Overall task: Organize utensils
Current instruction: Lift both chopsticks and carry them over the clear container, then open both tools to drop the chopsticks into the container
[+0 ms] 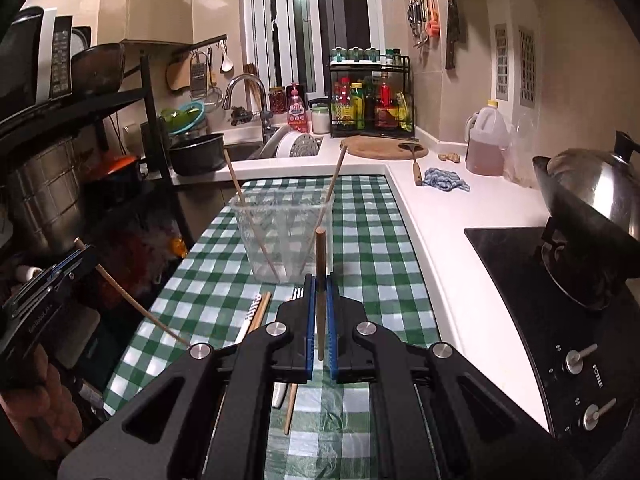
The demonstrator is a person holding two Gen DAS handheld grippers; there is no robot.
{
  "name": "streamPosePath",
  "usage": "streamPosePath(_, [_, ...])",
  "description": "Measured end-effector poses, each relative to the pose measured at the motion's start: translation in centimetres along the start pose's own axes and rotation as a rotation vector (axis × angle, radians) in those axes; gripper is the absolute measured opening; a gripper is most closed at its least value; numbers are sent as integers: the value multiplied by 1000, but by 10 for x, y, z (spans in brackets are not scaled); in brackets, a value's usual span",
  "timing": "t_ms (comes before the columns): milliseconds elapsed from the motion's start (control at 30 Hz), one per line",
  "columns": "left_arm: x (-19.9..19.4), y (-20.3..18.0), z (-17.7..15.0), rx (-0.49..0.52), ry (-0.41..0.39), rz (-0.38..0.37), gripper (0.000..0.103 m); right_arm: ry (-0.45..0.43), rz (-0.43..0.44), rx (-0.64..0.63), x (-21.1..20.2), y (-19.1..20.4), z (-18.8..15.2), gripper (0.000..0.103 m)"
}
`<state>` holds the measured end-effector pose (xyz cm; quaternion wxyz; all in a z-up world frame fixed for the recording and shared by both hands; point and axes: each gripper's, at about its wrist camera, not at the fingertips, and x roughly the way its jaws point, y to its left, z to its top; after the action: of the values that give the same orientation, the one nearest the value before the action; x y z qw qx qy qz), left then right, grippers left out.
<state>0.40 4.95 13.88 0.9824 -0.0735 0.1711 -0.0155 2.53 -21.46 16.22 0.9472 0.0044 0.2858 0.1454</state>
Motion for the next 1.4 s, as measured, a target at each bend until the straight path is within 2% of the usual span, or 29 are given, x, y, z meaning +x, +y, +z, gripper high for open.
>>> streamPosePath(200, [22,10,41,-65,68,-31,7,-7,19,22,4,-6,30,5])
streamPosePath(367, [34,14,75,-77,55,-41,7,-22,40,59,6,-16,65,6])
streamPosePath(600, [52,10,149,-69,-55,-90,7,-147,76,47,2,-10,135,5])
streamPosePath(733, [72,4,176,-60,-119,-110,6,-192,87,39,24,-4,166,5])
streamPosePath(800, [89,2,179,-56,-121,-104,6,-184,80,20,40,-1,171,5])
streamPosePath(900, [128,-1,168,-81,-63,-107,6,-142,87,17,75,0,167,5])
streamPosePath(1100, [182,-9,126,-50,33,-92,7,-31,112,24,138,-3,134,6])
streamPosePath(1233, [198,-9,109,-31,73,-88,7,9,117,17,156,-3,117,6])
streamPosePath(1400, [203,-8,105,-27,96,-86,7,31,110,19,162,-3,111,6])
